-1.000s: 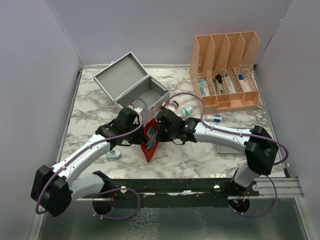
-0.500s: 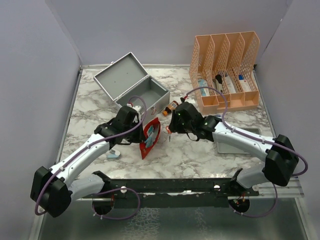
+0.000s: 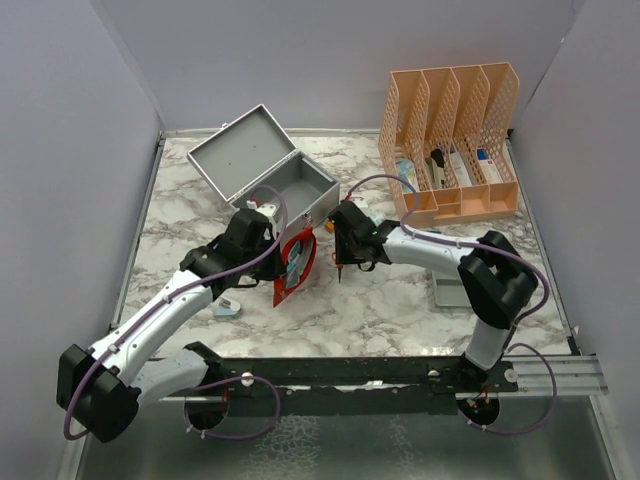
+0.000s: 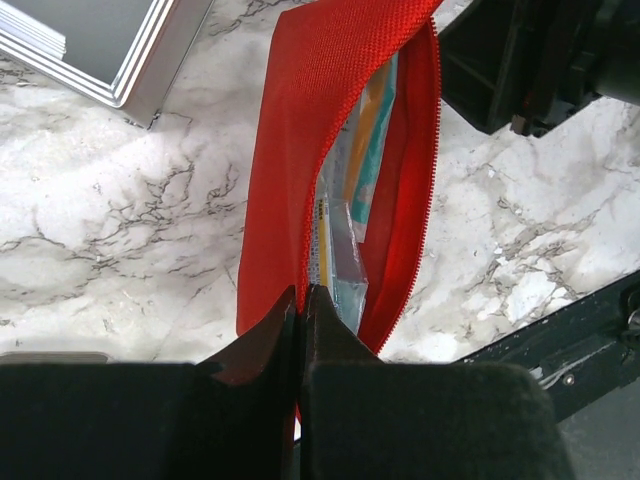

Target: Organize the medicine kit

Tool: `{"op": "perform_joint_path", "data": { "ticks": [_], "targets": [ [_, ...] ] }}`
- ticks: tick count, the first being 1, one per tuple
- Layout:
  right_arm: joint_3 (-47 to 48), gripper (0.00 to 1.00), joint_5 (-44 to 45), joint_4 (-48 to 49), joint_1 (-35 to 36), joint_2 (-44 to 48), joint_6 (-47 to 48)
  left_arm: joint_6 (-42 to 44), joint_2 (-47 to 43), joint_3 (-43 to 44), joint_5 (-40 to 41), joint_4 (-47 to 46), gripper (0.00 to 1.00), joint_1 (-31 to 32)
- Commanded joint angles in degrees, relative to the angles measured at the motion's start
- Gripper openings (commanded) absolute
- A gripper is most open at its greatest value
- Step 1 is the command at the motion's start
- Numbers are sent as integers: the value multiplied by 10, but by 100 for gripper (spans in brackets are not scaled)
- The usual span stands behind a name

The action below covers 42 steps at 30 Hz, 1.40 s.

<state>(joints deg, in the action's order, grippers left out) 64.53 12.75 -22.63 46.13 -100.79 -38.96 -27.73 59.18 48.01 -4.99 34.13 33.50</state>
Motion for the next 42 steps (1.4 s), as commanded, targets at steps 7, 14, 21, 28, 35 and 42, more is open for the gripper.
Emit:
{"op": "perform_joint_path", "data": {
  "ticks": [7,14,21,28,35,42],
  "targets": [
    [61,26,39,-3,1,-77,-5,-32,11,13,23,-4,0,3],
    [74,24,63,-12,2,-100,-13,-39,16,6,13,-15,0,2],
    [83,14,70,-17,2,-121,-17,-41,16,3,8,-19,0,3],
    [60,1,81,-14,2,-84,-27,-42,15,0,-1,-21,0,3],
    [-2,1,72,6,0,10,-37,-37,24,-2,-54,-46,0,3],
    [-90,1,89,4,-10,144,-61,-52,47,-2,-137,-104,0,3]
  ]
}}
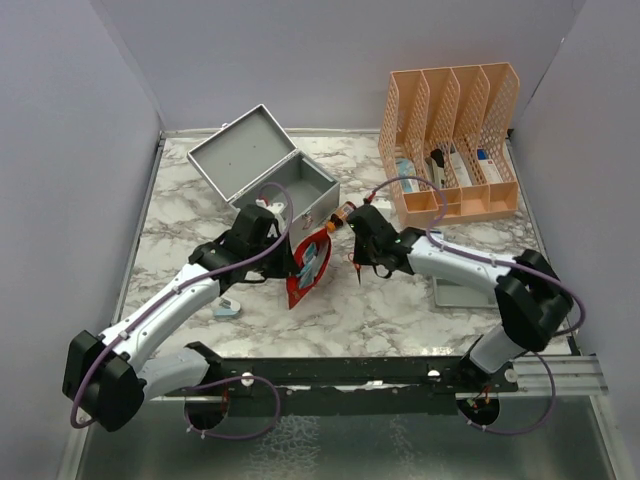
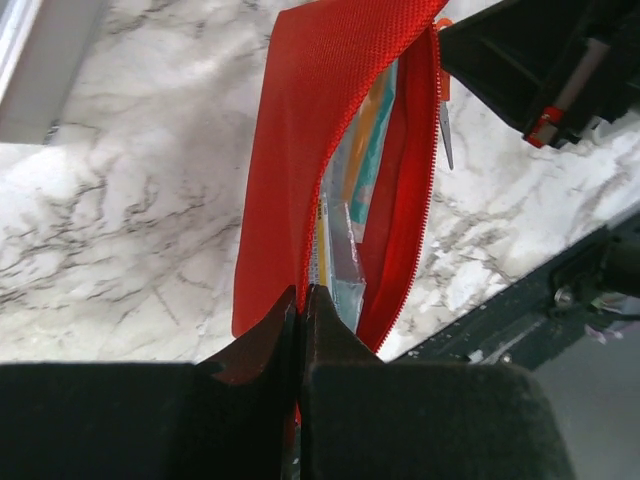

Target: Organize the medicine kit

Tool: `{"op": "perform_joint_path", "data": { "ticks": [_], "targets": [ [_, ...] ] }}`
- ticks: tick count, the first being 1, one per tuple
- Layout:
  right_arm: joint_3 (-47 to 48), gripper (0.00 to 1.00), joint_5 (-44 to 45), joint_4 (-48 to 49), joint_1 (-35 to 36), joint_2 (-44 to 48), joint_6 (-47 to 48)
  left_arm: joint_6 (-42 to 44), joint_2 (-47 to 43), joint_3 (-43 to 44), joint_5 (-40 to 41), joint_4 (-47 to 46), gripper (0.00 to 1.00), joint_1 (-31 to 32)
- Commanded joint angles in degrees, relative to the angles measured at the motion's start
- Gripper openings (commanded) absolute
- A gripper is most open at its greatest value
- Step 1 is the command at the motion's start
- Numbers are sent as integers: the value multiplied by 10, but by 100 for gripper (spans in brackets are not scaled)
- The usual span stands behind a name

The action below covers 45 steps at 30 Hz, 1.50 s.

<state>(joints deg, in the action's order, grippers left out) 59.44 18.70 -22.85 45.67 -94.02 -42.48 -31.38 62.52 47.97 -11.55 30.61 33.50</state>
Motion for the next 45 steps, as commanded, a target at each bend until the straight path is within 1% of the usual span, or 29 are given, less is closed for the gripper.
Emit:
{"op": "perform_joint_path", "data": {
  "ticks": [1,6,13,15,19,23,30,38,40,45],
  "targets": [
    [-48,1,35,3,-6,94,-31,-23,19,-2,-83,-81,0,4],
    [-89,1,64,-24,-7,174,-67,-64,47,-12,-126,-157,0,18],
    [-119,1,77,-48,-8,263,-93,-108,96,-29,-134,-260,0,52],
    [-120,1,70,-50,-8,286,-93,-113,110,-33,-130,-279,0,61],
    [-118,1,45,-41,-8,325,-94,-115,126,-36,-115,-287,0,65],
    [-123,1,1,2,-8,353,-96,-119,126,-47,-109,-296,0,65],
    [-135,1,-68,90,-8,343,-113,-122,137,-55,-105,-292,0,65],
    [-185,1,-87,200,-8,301,-176,-132,149,-53,-106,-288,0,65],
    [-189,1,-83,207,-8,287,-204,-132,151,-54,-107,-288,0,65],
    [-187,1,-72,185,-8,248,-256,-131,147,-55,-106,-285,0,65]
  ]
}}
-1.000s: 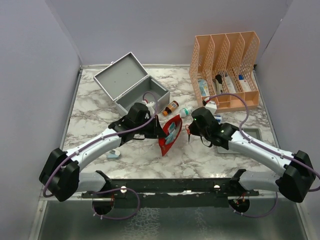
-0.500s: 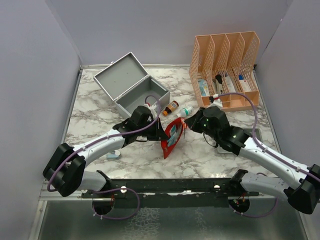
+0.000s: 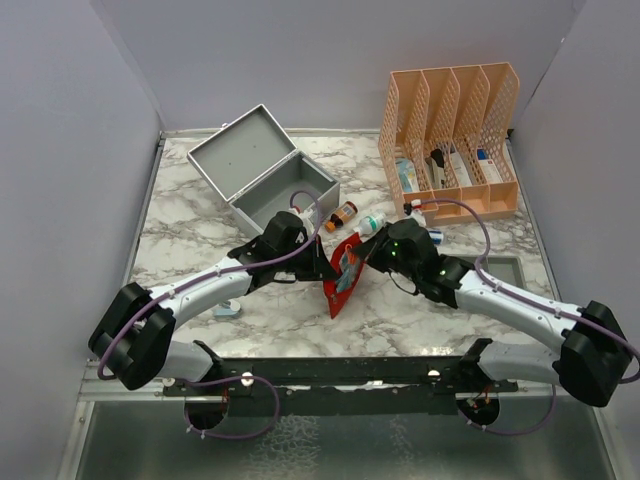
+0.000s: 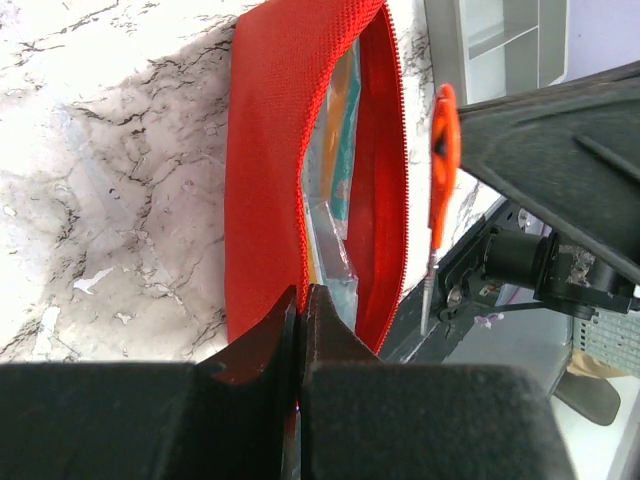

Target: Organize the medicine kit

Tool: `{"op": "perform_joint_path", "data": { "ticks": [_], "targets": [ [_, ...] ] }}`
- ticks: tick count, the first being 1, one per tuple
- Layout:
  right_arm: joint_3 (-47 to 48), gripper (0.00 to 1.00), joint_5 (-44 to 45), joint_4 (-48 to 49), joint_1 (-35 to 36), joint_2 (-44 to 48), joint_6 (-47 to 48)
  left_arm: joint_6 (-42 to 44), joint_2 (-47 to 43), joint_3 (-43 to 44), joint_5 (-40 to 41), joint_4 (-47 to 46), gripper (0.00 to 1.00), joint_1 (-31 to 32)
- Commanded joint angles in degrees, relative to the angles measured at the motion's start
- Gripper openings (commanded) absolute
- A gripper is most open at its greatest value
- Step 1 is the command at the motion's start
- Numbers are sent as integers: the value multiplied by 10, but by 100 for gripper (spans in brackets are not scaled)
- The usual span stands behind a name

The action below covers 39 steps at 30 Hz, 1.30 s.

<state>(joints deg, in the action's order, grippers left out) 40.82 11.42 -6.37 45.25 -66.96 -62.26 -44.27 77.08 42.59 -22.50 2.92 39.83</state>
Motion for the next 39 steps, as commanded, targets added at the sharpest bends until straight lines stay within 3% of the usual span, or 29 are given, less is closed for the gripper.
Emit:
{"op": "perform_joint_path", "data": {
  "ticks": [1,11,16,19,25,33,39],
  "targets": [
    [-4,1,0,18,-3,-28,-67,-2,2,-1,4,-8,0,1],
    [-19,2,11,13,-3,-51,-94,2,2,0,2,-3,0,1],
    [-8,23,18,-23,-3,-51,-95,5,3,1,6,2,0,1],
    [12,30,35,-64,-4,-47,-76,7,3,2,6,5,0,2],
    [37,31,32,-111,-3,-17,-8,19,5,8,14,16,0,2],
    [75,33,68,-243,-4,-16,-8,24,3,12,10,20,0,2],
    [96,35,22,-219,-3,-61,6,27,1,14,4,23,0,2]
  ]
}}
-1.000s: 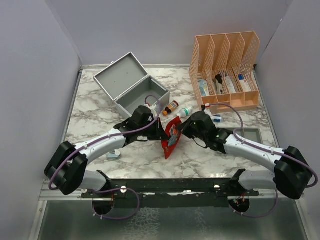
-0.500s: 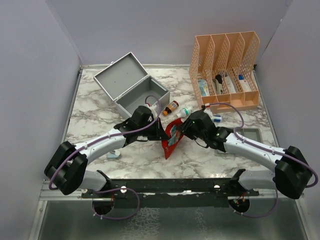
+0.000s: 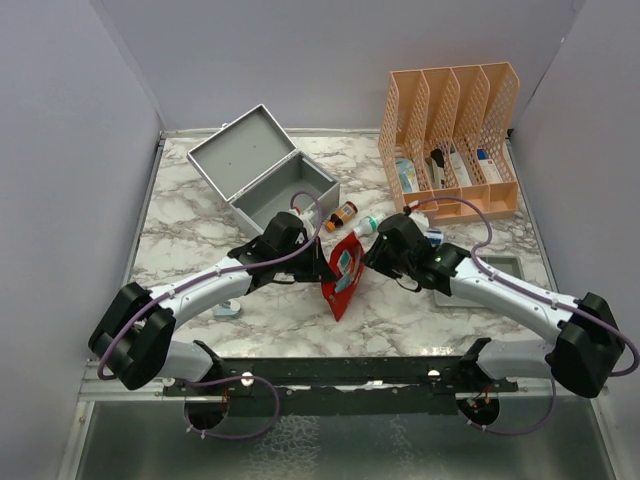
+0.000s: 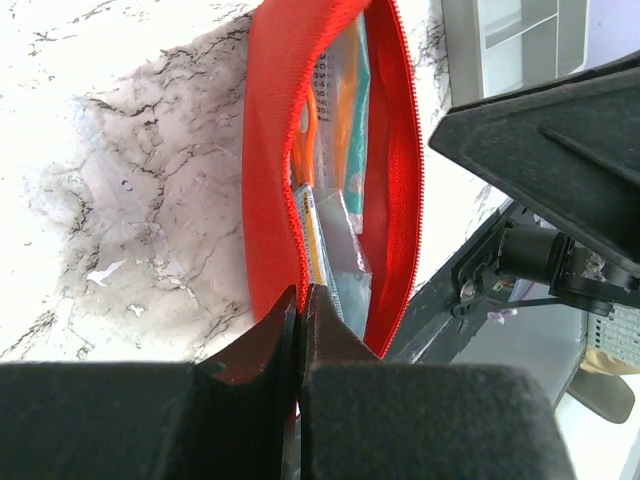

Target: Organize the medicine kit

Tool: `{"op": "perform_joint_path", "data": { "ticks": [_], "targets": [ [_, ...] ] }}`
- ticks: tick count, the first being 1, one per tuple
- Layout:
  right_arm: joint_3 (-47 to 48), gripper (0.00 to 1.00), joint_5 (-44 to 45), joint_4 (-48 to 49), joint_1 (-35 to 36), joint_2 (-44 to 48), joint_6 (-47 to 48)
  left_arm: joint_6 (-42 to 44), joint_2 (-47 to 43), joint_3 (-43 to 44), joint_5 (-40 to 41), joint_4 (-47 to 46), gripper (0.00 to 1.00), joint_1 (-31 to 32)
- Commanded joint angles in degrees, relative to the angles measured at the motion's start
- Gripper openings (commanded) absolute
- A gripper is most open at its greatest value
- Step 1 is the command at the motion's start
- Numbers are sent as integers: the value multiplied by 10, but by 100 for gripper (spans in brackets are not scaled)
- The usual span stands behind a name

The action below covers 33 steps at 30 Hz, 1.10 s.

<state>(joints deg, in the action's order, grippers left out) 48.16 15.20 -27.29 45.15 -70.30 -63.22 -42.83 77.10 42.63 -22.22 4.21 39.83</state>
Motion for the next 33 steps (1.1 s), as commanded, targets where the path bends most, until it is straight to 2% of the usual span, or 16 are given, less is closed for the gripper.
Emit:
{"op": "perform_joint_path", "data": {
  "ticks": [1,7,13,20,22,27,28,30,33],
  "targets": [
    [24,34,-22,0,-2,-33,16,13,1,13,0,9,0,2],
    [34,30,-38,36,-2,-61,7,18,-3,14,-7,11,0,2],
    [46,36,-65,60,-2,-85,14,23,-2,17,-12,15,0,2],
    [42,36,-93,81,-2,-99,26,30,-2,23,-20,17,0,1],
    [43,33,-100,86,-2,-105,29,33,-1,24,-25,18,0,2],
    [48,7,-100,94,-2,-118,17,36,-2,27,-42,20,0,2],
    [48,2,-95,95,-2,-120,10,35,-3,26,-43,21,2,1],
    [49,1,-80,92,-2,-123,-16,34,-10,24,-47,22,10,1],
    [47,1,-65,92,-2,-129,-60,30,-26,17,-48,22,27,1]
  ]
}}
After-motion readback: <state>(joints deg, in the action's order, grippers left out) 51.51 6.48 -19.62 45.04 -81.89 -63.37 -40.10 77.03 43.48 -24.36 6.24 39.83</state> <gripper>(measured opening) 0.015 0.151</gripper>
